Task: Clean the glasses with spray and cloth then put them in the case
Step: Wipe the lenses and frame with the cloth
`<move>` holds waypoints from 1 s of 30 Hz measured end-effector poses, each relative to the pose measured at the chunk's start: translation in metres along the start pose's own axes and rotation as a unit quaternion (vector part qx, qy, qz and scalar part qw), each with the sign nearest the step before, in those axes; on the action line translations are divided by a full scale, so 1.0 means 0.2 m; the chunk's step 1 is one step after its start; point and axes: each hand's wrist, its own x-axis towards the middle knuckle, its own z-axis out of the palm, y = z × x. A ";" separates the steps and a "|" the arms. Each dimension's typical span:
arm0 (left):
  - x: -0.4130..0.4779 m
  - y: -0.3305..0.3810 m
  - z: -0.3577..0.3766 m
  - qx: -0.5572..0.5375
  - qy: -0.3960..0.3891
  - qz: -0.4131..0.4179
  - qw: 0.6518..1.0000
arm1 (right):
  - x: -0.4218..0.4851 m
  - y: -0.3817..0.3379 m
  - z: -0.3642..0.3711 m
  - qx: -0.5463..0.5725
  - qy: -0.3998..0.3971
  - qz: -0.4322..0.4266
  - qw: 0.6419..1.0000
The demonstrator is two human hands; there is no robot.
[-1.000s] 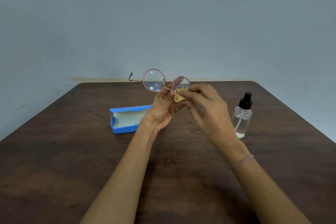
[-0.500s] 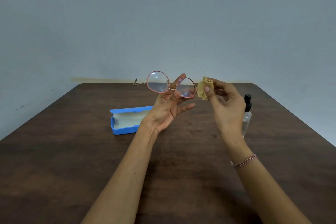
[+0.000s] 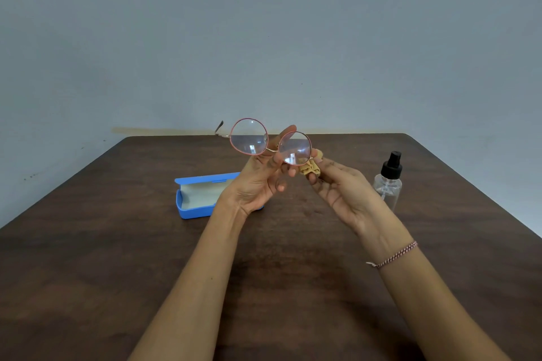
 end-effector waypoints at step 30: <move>-0.01 0.00 0.02 -0.004 0.098 -0.089 0.991 | 0.00 -0.04 0.00 -0.031 0.098 -0.185 0.977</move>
